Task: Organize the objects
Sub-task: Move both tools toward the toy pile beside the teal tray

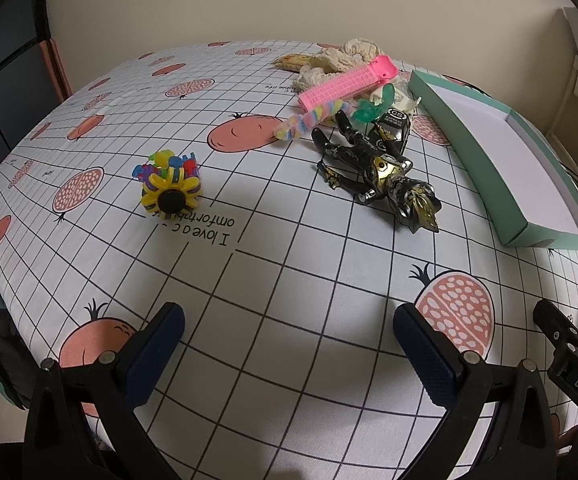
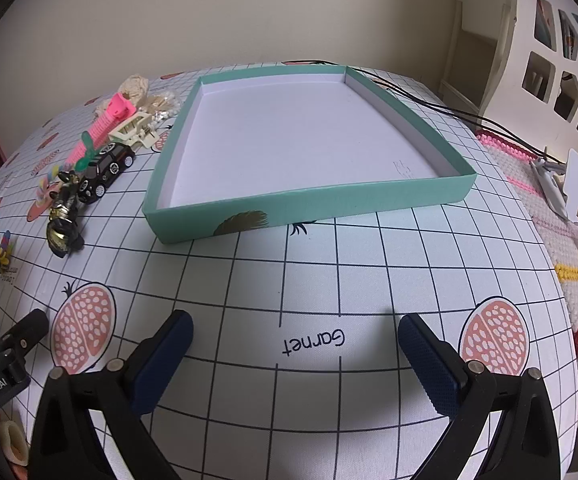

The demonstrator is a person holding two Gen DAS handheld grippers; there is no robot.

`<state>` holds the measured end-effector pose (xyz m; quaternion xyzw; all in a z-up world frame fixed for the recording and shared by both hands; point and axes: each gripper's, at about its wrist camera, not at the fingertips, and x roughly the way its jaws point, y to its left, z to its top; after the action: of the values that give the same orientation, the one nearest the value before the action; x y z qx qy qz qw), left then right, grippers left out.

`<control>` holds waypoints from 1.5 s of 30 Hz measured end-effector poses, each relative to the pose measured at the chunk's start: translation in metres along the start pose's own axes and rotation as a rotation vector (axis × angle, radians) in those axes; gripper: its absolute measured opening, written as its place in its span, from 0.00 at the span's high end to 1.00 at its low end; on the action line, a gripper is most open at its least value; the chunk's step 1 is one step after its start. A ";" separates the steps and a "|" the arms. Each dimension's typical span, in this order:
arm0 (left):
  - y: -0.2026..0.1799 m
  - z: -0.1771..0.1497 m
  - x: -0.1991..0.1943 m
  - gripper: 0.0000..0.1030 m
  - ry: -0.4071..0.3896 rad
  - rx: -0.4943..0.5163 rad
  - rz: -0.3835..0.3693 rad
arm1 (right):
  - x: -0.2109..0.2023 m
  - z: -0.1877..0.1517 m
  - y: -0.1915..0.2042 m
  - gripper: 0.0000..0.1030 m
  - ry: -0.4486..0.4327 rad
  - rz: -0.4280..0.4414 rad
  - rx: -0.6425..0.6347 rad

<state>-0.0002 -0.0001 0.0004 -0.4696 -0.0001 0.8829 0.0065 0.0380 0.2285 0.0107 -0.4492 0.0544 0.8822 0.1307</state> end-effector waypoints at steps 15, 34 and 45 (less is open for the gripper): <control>-0.002 0.001 0.001 0.00 0.004 -0.001 0.001 | 0.001 0.004 -0.001 0.00 0.041 0.001 0.007; 0.036 0.113 -0.049 0.00 0.066 -0.032 -0.019 | -0.079 0.119 0.063 0.00 -0.023 0.211 -0.087; 0.077 0.151 -0.001 0.00 0.208 -0.177 -0.026 | -0.031 0.142 0.125 0.21 0.132 0.267 -0.286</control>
<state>-0.1252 -0.0758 0.0853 -0.5574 -0.0834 0.8257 -0.0238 -0.0902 0.1334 0.1167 -0.5087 -0.0038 0.8591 -0.0563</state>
